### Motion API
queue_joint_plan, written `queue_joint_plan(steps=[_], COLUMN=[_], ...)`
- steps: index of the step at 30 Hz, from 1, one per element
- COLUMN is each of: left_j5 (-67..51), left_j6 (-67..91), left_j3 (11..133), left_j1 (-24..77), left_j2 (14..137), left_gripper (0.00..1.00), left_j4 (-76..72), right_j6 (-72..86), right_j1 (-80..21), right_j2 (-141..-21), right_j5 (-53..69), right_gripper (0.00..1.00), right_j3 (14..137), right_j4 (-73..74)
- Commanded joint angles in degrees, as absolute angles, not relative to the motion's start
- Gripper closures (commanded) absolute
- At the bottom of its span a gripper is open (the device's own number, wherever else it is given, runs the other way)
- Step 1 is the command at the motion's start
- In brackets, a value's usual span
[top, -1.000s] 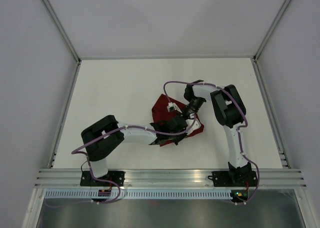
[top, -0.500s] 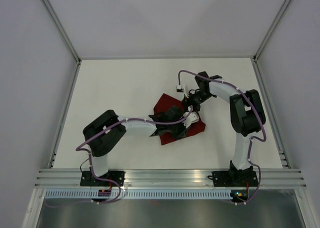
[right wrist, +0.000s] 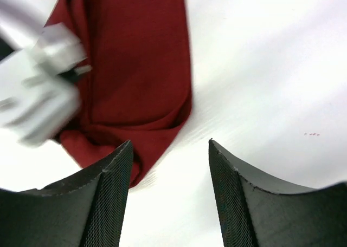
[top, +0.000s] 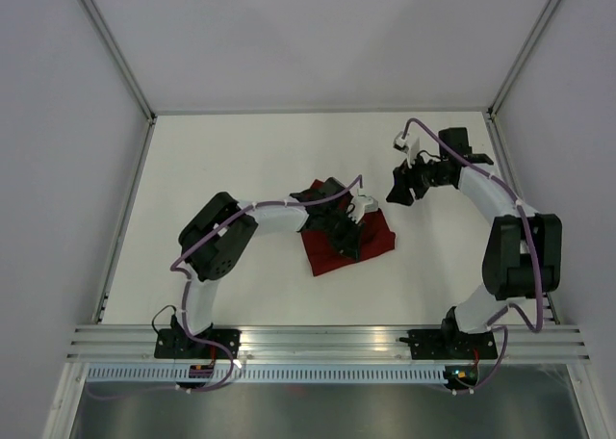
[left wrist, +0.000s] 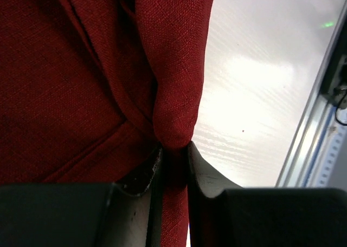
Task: Fold the napkin, place the utensils inside, and roll it up
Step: Roll the napkin at the center of the board.
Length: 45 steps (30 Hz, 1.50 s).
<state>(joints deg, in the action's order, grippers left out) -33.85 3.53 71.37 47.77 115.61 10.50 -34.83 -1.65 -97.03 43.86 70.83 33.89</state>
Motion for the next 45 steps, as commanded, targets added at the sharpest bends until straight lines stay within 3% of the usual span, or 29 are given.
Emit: queue_joint_plan(steps=[1,9,18,32,45], left_j5=[-37.26,-43.15,-47.80,-51.33,-52.38], left_j6=[6.24,8.79,11.25,13.18,13.54], left_j3=[76.35,83.84,86.48,87.36,87.63], left_j1=[46.41,43.51,40.61,38.94,38.85], left_j2=[121.54,128.40,132.54,134.65,135.26], left_gripper=[0.98,0.98,0.98,0.98,0.98], left_j4=[22.31,30.32,33.57,34.45,34.89], right_j6=[-40.60,-50.71,-50.01,-50.80,-52.82], right_j1=[-2.81,-10.09,-24.07,-37.08,-47.72], right_j2=[-88.52,-72.46,-61.53,-62.31,-70.49], right_j5=[45.97,41.41,30.42,24.00,18.55], right_gripper=[0.36,0.35,0.33,0.31,0.33], right_j3=[63.57,47.75,29.63,25.66,26.54], right_j4=[31.64,29.45,11.88,3.26,-4.21])
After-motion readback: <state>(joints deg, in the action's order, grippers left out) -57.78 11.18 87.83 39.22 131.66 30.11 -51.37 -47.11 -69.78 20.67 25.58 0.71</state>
